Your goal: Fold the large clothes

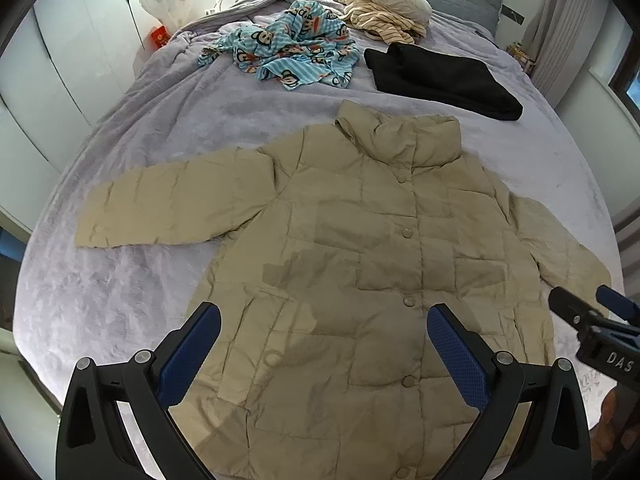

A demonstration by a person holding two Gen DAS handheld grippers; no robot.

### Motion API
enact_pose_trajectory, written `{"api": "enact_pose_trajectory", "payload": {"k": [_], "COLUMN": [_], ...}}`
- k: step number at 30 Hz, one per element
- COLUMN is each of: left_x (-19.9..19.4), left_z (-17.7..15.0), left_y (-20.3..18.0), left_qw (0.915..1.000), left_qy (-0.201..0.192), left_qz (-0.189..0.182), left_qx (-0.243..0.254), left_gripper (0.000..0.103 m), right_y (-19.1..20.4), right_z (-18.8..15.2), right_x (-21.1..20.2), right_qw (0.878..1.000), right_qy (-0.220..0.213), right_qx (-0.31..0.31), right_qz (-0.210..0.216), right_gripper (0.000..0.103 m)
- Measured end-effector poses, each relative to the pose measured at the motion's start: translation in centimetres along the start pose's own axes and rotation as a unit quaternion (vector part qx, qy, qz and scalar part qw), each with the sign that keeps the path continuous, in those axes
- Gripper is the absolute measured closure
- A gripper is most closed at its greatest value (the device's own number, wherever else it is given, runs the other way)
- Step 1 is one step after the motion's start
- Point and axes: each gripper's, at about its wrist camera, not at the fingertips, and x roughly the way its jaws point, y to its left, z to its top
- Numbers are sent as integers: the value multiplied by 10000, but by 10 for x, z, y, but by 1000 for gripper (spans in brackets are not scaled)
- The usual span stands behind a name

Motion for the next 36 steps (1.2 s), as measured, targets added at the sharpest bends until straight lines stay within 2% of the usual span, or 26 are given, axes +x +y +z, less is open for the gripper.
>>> {"api": "enact_pose_trajectory", "payload": {"k": [3,8,13,17,21,24,26,29,32,34,36], "left_x": [7,28,61,91,123,150,172,213,239,246,248], "left_z": [2,6,15,23,29,31,28,20,18,24,36], "left_y": [9,38,98,152,221,270,299,338,362,369,371], "left_qw": [9999,9981,9930,9901,9818,9720,9606,9360,9143,9065,9079], "left_qy": [42,87,72,75,13,-117,-178,-37,-29,-104,-238], "left_qz": [-148,-526,-898,-757,-670,-753,-996,-1440,-1713,-1838,-1794], "left_qx": [-71,-292,-763,-1177,-1779,-2225,-2587,-3211,-3669,-3799,-3780], "left_gripper": [0,0,0,0,0,0,0,0,0,0,0], "right_y": [8,15,35,63,95,119,133,147,159,166,171], "right_z": [-1,1,-5,-9,-13,-14,-16,-18,-18,-15,-9], "right_x": [3,15,33,51,74,95,108,126,142,152,157], "right_qw": [10000,9992,9965,9948,9927,9911,9906,9889,9869,9848,9833], "right_qy": [35,140,282,377,611,854,971,1053,1089,1108,1071], "right_qx": [-45,295,535,594,628,536,442,362,371,427,505], "right_qz": [-46,248,585,732,830,868,858,985,1132,1264,1385], "right_gripper": [0,0,0,0,0,0,0,0,0,0,0]}}
